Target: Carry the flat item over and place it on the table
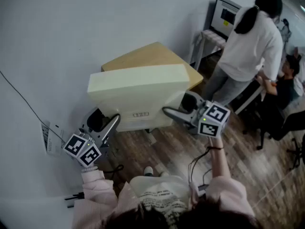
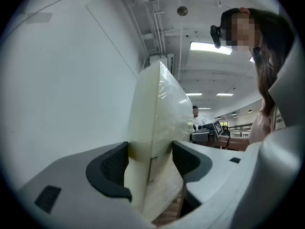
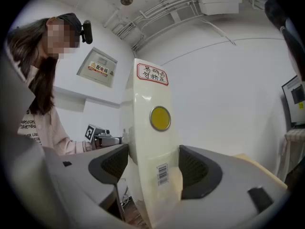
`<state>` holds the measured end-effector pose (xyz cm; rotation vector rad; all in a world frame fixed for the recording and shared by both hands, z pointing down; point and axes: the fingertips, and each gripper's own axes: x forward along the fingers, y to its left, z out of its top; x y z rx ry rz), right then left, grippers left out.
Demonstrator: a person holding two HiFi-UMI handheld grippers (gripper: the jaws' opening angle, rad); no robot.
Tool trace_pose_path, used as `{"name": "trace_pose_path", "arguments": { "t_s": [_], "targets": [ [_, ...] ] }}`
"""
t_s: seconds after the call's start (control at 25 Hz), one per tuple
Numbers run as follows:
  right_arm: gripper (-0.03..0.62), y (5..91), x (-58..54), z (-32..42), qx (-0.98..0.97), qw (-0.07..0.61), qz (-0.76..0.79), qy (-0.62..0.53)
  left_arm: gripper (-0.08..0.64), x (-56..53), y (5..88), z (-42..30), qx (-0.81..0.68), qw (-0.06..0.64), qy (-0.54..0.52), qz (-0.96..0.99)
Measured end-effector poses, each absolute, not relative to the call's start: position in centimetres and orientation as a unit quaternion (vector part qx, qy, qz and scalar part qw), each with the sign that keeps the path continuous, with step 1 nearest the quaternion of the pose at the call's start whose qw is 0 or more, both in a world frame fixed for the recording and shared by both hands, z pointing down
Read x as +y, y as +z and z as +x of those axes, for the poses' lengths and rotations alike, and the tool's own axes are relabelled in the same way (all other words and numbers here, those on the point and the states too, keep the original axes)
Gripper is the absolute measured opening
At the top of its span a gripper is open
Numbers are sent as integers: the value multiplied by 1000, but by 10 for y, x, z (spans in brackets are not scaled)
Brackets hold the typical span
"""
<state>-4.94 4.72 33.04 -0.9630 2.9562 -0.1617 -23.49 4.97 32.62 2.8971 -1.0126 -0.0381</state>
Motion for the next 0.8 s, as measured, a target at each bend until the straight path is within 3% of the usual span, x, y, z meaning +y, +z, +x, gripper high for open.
{"name": "trace_pose_path", "arguments": {
  "t_s": [0.8],
  "targets": [
    [341, 336, 45, -32, 948, 5, -313, -52, 291, 47, 334, -217, -327, 46, -9, 944]
  ]
}}
